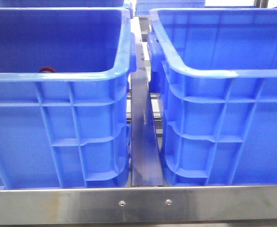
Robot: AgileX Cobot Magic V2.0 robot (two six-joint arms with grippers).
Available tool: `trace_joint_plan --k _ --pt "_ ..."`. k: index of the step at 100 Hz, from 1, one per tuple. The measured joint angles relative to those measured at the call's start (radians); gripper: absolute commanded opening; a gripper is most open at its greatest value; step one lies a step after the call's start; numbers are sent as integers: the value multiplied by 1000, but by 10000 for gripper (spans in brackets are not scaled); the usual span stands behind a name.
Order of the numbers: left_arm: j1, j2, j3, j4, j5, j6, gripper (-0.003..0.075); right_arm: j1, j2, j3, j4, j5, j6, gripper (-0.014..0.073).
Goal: Pick red and yellow buttons and place in box
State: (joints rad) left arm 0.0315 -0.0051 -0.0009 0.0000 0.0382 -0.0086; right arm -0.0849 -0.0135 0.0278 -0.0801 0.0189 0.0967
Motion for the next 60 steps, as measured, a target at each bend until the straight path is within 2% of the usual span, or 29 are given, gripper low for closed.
trace_joint_plan --k 43,60 --pt "0 0 -6 0 7 0 -20 0 0 0 0 0 0 -102" --pt "0 10 -121 0 140 0 -20 0 0 0 0 0 0 -102"
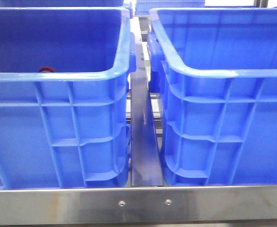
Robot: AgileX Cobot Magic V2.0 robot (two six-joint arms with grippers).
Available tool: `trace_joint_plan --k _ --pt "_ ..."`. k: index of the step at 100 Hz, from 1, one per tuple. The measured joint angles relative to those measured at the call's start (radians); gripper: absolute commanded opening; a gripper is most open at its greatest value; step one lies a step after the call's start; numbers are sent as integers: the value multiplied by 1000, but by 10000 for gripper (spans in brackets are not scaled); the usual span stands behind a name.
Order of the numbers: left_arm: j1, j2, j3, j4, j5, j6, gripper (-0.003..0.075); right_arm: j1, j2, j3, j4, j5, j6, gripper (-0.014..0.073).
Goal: Pick red and yellow buttons and place in box
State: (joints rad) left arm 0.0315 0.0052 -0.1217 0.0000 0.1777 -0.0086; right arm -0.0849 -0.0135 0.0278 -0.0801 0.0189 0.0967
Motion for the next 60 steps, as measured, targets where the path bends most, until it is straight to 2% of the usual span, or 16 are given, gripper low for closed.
trace_joint_plan --k 17,26,51,60 --pt "0 110 -140 0 73 0 -20 0 0 0 0 0 0 -102" --pt "0 195 -222 0 153 0 -20 0 0 0 0 0 0 -102" --pt "0 533 -423 0 331 9 -16 0 0 0 0 0 0 -102" --pt "0 658 -489 0 347 9 52 0 0 0 0 0 0 -102"
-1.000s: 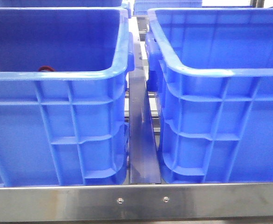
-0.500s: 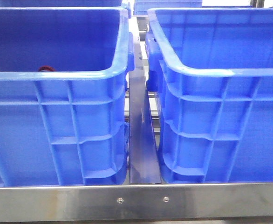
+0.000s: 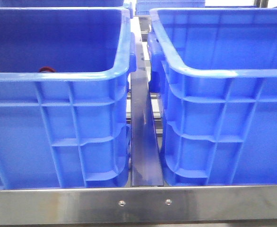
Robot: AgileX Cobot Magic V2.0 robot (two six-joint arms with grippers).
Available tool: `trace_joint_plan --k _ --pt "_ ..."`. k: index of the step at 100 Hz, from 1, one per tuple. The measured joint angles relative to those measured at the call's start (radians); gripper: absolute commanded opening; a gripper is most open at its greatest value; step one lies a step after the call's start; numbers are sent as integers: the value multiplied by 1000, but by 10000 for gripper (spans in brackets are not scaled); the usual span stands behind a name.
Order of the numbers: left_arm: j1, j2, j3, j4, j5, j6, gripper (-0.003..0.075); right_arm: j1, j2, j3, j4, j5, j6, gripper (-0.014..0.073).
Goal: Pick red and yellow buttons and place in box
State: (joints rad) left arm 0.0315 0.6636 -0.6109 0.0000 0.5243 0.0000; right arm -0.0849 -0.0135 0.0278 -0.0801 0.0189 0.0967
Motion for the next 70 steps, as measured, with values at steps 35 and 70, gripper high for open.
trace_joint_plan --k 35,70 --pt "0 394 -246 -6 32 33 480 0 0 0 0 0 0 -102" --pt "0 753 -559 -45 318 33 479 0 0 0 0 0 0 -102"
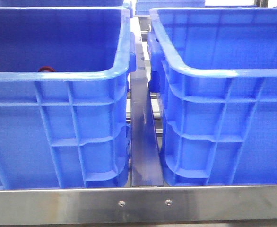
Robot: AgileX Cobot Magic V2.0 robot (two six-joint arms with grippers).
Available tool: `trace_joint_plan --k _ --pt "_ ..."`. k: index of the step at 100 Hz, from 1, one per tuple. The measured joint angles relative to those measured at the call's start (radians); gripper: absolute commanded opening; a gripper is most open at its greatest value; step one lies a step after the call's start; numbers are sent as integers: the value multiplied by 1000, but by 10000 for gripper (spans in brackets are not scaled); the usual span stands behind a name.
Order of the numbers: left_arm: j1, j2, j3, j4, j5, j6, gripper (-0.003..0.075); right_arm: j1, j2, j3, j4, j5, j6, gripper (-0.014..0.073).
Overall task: Pick red and yellow buttons and place in box
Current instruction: 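Lower the left gripper into the button crate and grasp a yellow button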
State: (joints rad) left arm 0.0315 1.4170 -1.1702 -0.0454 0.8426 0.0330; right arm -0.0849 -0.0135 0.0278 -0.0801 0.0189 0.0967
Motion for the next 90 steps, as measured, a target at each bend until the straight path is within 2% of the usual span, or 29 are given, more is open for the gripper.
trace_joint_plan --k 31,71,80,90 --pt "0 241 -204 0 105 -20 479 0 0 0 0 0 0 -102" --pt "0 415 -294 -24 123 -22 473 0 0 0 0 0 0 -102" --pt "0 432 -296 -24 123 -22 408 0 0 0 0 0 0 -102" --pt "0 436 -297 -24 115 -24 262 0 0 0 0 0 0 -102"
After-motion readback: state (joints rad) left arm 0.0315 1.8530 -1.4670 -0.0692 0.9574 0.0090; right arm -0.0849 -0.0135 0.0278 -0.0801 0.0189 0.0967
